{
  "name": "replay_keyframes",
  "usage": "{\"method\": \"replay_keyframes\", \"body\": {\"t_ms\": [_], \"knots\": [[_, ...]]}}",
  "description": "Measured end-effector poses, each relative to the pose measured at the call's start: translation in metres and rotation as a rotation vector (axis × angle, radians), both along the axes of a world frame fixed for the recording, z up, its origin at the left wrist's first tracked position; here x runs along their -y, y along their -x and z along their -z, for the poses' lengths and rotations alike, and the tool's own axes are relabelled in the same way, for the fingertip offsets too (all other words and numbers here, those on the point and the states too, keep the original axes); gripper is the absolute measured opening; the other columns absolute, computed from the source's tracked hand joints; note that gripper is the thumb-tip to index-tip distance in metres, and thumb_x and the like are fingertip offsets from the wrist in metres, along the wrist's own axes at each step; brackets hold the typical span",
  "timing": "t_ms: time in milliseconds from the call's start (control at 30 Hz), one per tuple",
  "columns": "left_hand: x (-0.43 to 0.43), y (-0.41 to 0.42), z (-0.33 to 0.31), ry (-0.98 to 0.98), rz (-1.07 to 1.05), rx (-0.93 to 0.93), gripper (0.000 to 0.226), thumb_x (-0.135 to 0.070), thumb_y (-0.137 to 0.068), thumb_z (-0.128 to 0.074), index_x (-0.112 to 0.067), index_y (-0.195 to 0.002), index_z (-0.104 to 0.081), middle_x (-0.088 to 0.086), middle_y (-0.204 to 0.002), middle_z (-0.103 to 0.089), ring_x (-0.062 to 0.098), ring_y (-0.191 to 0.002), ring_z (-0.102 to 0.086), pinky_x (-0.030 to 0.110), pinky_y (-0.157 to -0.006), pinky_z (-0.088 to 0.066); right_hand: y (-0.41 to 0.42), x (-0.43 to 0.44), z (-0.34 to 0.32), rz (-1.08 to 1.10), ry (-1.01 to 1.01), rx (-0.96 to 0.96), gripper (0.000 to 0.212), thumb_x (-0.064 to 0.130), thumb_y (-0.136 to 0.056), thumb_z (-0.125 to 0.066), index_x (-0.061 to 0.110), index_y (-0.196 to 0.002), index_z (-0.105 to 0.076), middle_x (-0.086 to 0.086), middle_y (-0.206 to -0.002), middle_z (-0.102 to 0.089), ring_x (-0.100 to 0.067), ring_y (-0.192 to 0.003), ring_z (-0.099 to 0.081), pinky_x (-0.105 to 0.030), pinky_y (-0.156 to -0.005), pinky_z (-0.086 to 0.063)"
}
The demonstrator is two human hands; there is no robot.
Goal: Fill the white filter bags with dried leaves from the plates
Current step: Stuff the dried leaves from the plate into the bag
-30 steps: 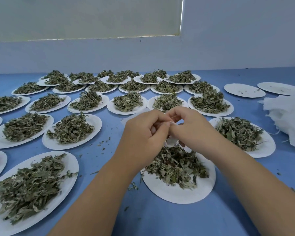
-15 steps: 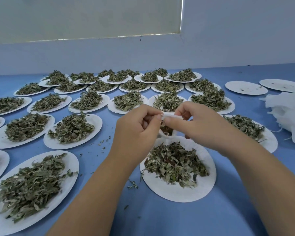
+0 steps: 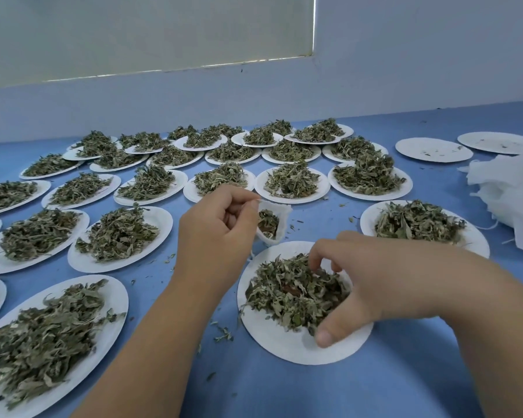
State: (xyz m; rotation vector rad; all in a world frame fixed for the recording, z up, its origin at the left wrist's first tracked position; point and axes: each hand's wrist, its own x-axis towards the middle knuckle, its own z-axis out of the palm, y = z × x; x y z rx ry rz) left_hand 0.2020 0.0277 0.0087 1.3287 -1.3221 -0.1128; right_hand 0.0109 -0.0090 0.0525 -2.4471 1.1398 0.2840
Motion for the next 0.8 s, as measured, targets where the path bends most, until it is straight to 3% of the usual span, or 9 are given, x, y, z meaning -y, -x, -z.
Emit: {"method": "replay_keyframes", "body": {"t_ms": [100,300,467,533,700,800], "knots": [[0.001,0.002,0.000,-0.014,-0.003,0.013,0.023,-0.009,-0.092,-0.061,-0.030,-0.084,-0.064,0.008,-0.067,-0.057,0.004,-0.054,-0.042,0.014,-0.048,-0.035,-0.006,-0.005,0.005,0.025,0.093,0.003,0.069,0.077,-0.059,-0.067,0.045,-0.113,-0.039,0.017,-0.104,-0.040,-0.002,-0.084,-0.048,-0.028,-0.070,-0.043],[0.002,0.002,0.001,-0.017,-0.003,0.006,0.023,-0.010,-0.092,-0.061,-0.031,-0.083,-0.065,0.008,-0.068,-0.058,0.006,-0.053,-0.043,0.016,-0.046,-0.035,-0.008,-0.003,0.011,-0.042,0.158,0.038,0.037,0.047,-0.077,-0.070,0.039,-0.108,-0.052,0.017,-0.089,-0.043,0.002,-0.072,-0.044,-0.019,-0.059,-0.038],[0.002,0.001,0.002,-0.010,-0.018,0.004,0.025,-0.009,-0.092,-0.061,-0.032,-0.083,-0.064,0.003,-0.066,-0.057,0.005,-0.054,-0.047,0.011,-0.047,-0.036,-0.013,-0.001,0.015,-0.062,0.221,0.048,0.028,0.033,-0.082,-0.067,0.037,-0.109,-0.059,0.017,-0.077,-0.041,0.002,-0.063,-0.040,-0.018,-0.048,-0.030],[0.002,0.001,0.002,-0.009,-0.024,0.006,0.025,-0.009,-0.092,-0.061,-0.033,-0.082,-0.064,0.004,-0.066,-0.058,0.004,-0.054,-0.047,0.010,-0.047,-0.036,-0.013,0.002,0.016,-0.063,0.217,0.069,0.027,0.032,-0.082,-0.068,0.038,-0.107,-0.061,0.017,-0.076,-0.041,0.002,-0.063,-0.041,-0.018,-0.049,-0.032],[0.003,-0.002,0.002,0.000,-0.036,0.000,0.023,-0.012,-0.092,-0.061,-0.033,-0.083,-0.064,0.003,-0.068,-0.059,0.003,-0.054,-0.044,0.012,-0.048,-0.036,-0.007,0.011,0.010,-0.015,0.101,0.131,0.025,0.035,-0.079,-0.069,0.045,-0.100,-0.059,0.017,-0.087,-0.052,-0.005,-0.071,-0.058,-0.028,-0.064,-0.052],[0.004,-0.004,0.003,0.006,-0.026,-0.008,0.023,-0.012,-0.092,-0.061,-0.033,-0.083,-0.064,0.000,-0.067,-0.057,0.003,-0.054,-0.044,0.010,-0.048,-0.035,-0.002,0.018,0.008,0.001,0.047,0.198,0.020,0.032,-0.078,-0.069,0.041,-0.093,-0.059,0.016,-0.074,-0.058,-0.009,-0.063,-0.065,-0.031,-0.064,-0.054]]}}
